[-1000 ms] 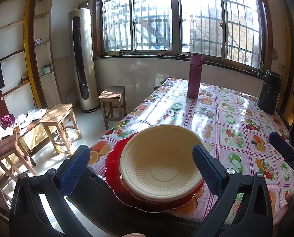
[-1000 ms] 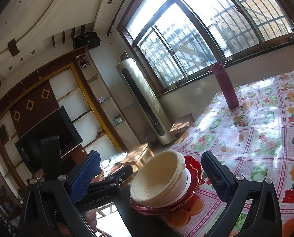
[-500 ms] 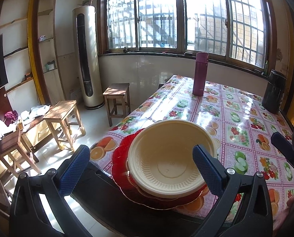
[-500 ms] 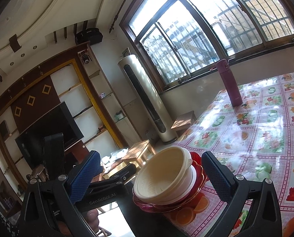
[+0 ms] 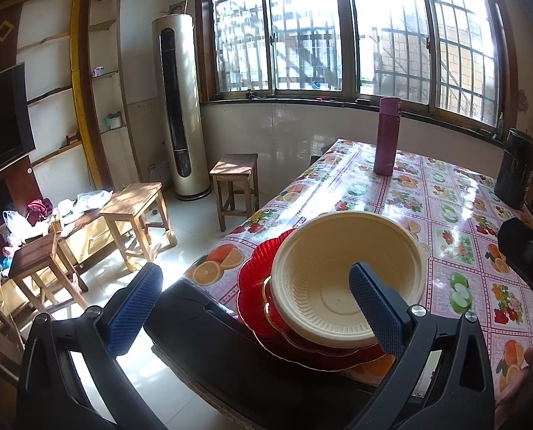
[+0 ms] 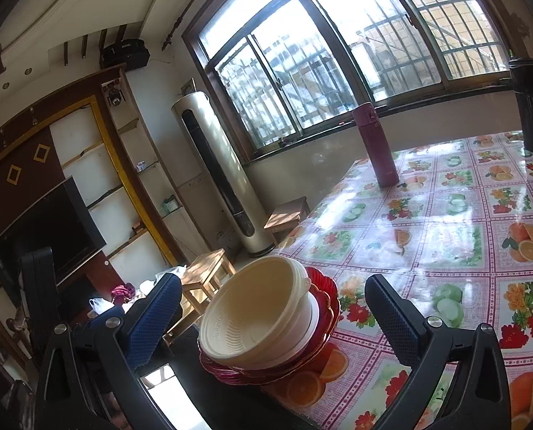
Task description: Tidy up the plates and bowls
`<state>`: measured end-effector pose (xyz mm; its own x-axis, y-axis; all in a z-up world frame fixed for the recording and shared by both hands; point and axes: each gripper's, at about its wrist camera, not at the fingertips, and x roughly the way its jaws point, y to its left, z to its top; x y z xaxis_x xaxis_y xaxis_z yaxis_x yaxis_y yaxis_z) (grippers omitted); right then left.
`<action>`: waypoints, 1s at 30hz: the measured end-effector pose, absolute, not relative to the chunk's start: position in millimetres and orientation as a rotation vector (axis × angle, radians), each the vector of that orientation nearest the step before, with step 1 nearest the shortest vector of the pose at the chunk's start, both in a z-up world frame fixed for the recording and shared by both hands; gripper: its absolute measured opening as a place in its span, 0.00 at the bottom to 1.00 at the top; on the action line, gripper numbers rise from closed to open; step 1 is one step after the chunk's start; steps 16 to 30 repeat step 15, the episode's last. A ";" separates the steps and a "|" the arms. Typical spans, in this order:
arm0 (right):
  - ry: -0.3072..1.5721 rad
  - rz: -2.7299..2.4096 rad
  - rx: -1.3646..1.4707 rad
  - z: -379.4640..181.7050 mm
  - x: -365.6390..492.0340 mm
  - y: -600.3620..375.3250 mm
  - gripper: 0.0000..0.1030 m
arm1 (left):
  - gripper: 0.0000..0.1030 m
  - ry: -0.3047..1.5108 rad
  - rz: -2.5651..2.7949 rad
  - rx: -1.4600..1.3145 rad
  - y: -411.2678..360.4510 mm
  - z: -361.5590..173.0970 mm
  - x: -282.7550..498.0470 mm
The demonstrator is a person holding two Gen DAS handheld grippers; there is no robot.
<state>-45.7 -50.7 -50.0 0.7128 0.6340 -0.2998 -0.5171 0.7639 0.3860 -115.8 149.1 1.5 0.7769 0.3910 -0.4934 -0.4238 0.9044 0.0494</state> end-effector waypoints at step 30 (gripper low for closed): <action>0.471 0.645 0.291 -54.6 -40.5 -43.8 1.00 | 1.00 0.482 0.445 -0.047 144.7 3.7 -120.0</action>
